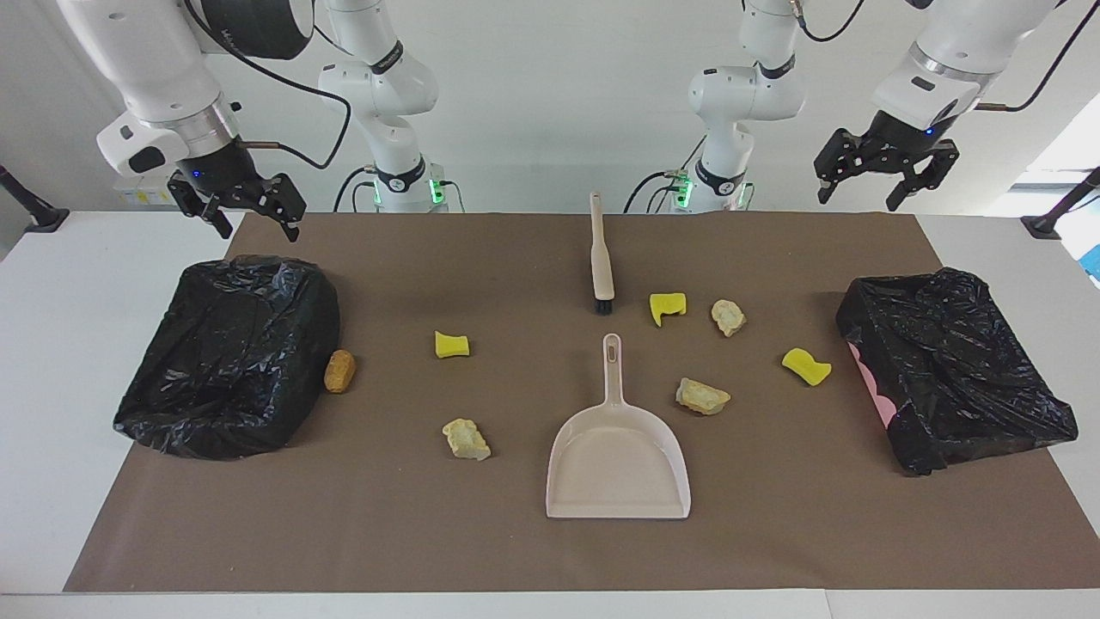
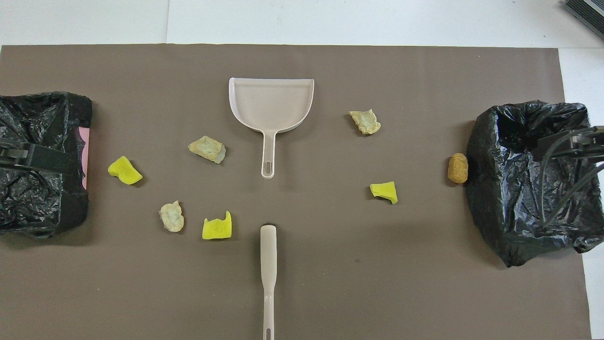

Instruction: Sweep and dump trash in bin

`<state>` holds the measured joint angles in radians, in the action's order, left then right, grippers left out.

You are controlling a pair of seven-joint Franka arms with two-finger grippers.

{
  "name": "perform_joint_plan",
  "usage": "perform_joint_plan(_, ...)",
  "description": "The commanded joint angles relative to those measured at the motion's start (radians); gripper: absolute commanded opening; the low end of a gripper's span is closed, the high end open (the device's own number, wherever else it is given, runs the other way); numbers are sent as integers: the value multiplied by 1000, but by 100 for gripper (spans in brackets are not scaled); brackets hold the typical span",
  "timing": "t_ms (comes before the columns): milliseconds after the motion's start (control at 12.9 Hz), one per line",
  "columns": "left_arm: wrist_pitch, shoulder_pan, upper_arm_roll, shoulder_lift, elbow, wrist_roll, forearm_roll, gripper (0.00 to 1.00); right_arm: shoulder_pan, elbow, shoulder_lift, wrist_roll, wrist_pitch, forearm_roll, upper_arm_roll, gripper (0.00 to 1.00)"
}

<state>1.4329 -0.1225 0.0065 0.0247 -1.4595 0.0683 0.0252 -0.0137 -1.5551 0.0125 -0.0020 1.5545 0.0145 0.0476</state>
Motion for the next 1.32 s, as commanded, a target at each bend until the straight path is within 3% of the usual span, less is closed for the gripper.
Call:
perform_joint_plan(0,-8,-11,10,35,-36,-18,-19,100,-3,4,3,23,1,-15,-5,100)
perform_joint_plan(1009,1,-22,0,50,-61,-22,-19,100,-2,18,18,20,-5,-7,-43,100)
perform_joint_plan(1242,29,-22,-45,102,-146,-25,-10,100,6,33,59,23,9,-10,-77,100)
